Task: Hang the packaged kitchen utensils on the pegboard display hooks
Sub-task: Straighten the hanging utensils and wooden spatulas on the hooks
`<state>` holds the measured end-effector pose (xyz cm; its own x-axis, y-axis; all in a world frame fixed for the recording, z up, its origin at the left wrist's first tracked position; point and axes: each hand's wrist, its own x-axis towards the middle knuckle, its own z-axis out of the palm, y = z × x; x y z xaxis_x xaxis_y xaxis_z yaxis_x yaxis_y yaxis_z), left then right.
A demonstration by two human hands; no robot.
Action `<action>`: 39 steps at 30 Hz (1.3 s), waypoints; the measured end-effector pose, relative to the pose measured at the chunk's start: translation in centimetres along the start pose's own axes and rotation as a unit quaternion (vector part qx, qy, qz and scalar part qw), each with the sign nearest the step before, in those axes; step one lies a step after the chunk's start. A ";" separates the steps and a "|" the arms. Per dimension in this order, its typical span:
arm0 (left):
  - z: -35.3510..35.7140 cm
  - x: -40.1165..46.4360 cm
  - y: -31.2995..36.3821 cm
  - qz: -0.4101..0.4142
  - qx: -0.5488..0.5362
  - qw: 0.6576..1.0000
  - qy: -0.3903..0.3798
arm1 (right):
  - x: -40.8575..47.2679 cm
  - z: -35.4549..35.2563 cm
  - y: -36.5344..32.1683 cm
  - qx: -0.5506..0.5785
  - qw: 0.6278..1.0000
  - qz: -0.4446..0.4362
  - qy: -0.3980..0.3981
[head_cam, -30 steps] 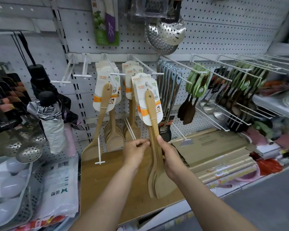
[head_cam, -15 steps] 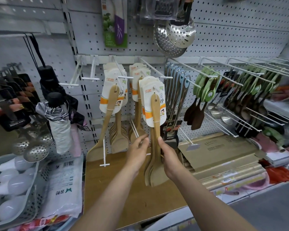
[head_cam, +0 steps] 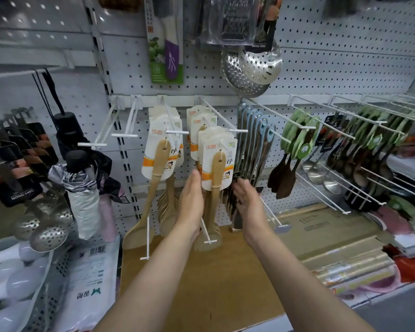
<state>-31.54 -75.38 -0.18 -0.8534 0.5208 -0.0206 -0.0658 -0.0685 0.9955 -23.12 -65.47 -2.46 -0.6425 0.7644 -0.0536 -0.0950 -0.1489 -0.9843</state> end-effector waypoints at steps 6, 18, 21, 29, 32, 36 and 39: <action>2.7 0.9 4.3 0.118 -0.084 0.989 0.039 | 2.3 2.2 -5.8 0.032 0.993 -0.106 -0.037; 4.3 3.1 5.9 0.096 -0.126 0.986 0.047 | 3.9 3.4 -8.7 0.071 0.985 -0.053 -0.147; 4.4 3.9 6.3 0.091 -0.120 0.987 0.061 | 4.8 3.2 -8.9 0.094 0.980 -0.037 -0.173; 4.6 6.3 9.0 0.037 -0.146 0.988 0.041 | 7.4 3.4 -10.3 0.131 0.965 0.032 -0.225; 4.5 6.2 9.6 0.038 -0.127 0.991 0.033 | 8.3 3.6 -10.8 0.107 0.967 0.049 -0.226; 4.4 5.8 9.9 0.045 -0.085 0.994 0.045 | 8.4 3.3 -11.0 0.087 0.968 0.047 -0.232; 4.3 4.7 8.8 0.050 -0.108 0.991 0.068 | 7.5 2.0 -10.2 0.077 0.970 0.017 -0.230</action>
<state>-33.93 -69.90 8.84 -0.9222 0.3835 0.0498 -0.0741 -0.3016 0.9505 -28.46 -59.48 7.54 -0.9147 0.4029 0.0306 -0.1586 -0.2883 -0.9443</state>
